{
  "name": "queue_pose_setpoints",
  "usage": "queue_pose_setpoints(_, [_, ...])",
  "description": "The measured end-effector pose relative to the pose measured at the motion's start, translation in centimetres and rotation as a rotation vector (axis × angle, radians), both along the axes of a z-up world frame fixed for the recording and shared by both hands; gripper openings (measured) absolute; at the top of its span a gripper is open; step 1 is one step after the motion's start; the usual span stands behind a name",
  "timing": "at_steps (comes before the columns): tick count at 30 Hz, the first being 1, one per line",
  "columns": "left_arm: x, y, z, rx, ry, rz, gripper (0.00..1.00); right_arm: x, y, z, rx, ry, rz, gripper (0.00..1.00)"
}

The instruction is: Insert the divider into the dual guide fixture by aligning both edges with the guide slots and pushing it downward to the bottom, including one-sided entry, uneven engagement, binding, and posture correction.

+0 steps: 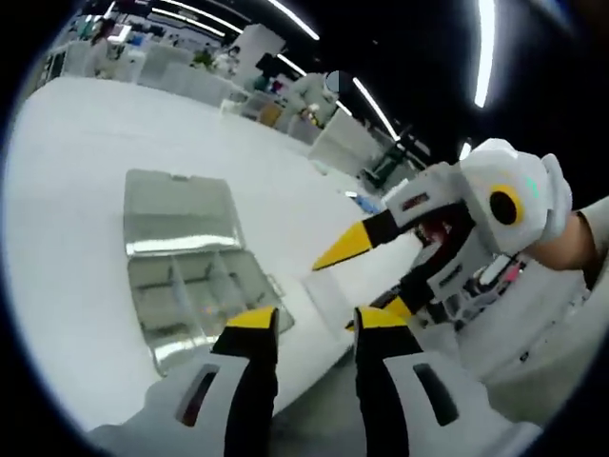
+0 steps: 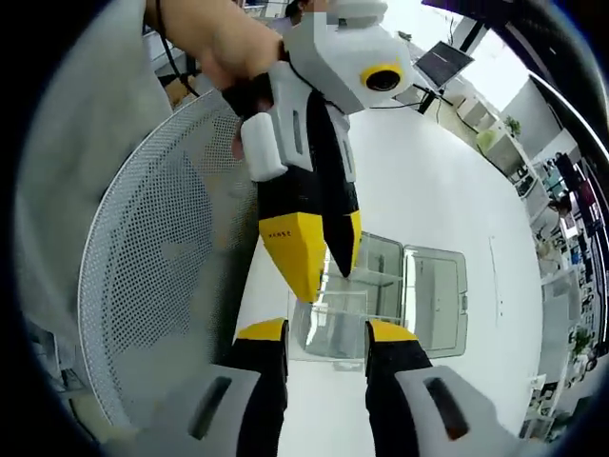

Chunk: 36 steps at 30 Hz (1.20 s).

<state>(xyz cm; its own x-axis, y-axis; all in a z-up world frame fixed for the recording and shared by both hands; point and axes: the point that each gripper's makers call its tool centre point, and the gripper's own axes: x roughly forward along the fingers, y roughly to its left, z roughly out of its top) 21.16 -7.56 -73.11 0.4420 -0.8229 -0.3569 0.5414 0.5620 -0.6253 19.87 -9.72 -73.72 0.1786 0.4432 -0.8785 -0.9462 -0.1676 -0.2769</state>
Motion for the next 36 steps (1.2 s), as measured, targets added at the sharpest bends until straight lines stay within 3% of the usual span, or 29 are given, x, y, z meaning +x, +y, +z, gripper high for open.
queue_pose_setpoints(10, [-0.1,0.2,0.2,-0.082,0.084,0.040,0.17,-0.1,1.0,0.9,0.006,-0.037,0.040,0.26])
queue_pose_setpoints(29, [-0.2,0.2,0.9,-0.180,0.162,0.062,0.01,-0.4,2.3,1.6,0.016,-0.062,0.075,0.27])
queue_pose_setpoints(36, [-0.4,0.2,1.0,-0.209,0.189,0.063,0.00,-0.5,2.3,1.6,0.019,-0.056,0.072,0.27])
